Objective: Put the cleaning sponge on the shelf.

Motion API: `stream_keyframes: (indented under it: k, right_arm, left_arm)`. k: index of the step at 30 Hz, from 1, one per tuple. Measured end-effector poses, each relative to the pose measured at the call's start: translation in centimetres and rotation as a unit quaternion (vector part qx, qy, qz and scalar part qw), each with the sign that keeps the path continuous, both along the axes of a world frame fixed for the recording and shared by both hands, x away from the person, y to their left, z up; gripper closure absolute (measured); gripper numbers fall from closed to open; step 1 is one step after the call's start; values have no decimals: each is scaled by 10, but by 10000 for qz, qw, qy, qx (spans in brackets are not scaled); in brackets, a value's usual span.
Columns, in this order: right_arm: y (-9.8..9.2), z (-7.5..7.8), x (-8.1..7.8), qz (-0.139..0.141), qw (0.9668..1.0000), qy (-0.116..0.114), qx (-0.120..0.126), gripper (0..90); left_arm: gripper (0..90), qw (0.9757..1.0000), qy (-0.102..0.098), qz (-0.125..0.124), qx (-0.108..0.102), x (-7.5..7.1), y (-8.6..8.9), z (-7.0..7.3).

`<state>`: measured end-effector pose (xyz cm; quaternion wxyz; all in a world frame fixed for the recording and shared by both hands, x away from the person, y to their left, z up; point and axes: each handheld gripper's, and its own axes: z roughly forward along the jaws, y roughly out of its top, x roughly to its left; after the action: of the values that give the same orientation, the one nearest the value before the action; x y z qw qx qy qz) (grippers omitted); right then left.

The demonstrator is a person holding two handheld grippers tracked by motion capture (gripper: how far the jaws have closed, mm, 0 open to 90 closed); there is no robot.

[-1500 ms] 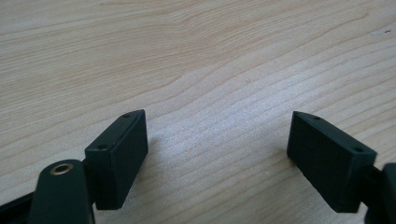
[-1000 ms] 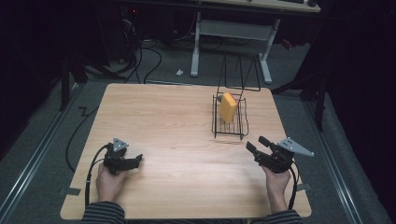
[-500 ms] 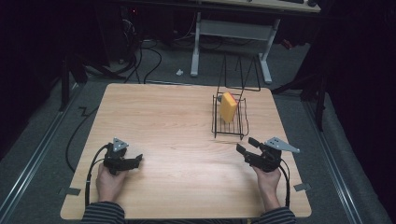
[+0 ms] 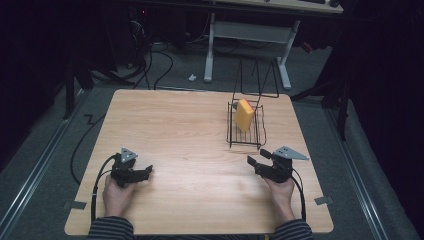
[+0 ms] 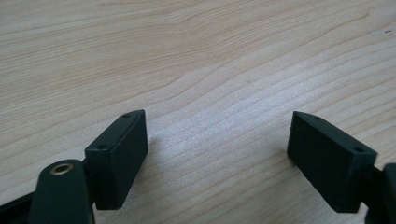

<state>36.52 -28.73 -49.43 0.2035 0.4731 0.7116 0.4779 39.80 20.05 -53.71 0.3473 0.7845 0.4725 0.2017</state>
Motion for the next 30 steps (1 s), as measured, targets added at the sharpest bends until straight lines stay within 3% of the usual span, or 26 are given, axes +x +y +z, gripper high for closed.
stream_keyframes:
  k: [9, 24, 30]
  right_arm:
    - [8, -9, 6, 58, 9997, 161, -182, 327]
    - [14, -16, 9, -3, 9989, 194, -421, 341]
    - [22, -22, 13, 85, 9974, 343, -624, 343]
  left_arm:
    - [208, 10000, 2, -3, 2, 0, 0, 0]
    - [208, 10000, 3, -7, -1, 0, 0, 0]
    - [208, 10000, 2, -7, -1, 0, 0, 0]
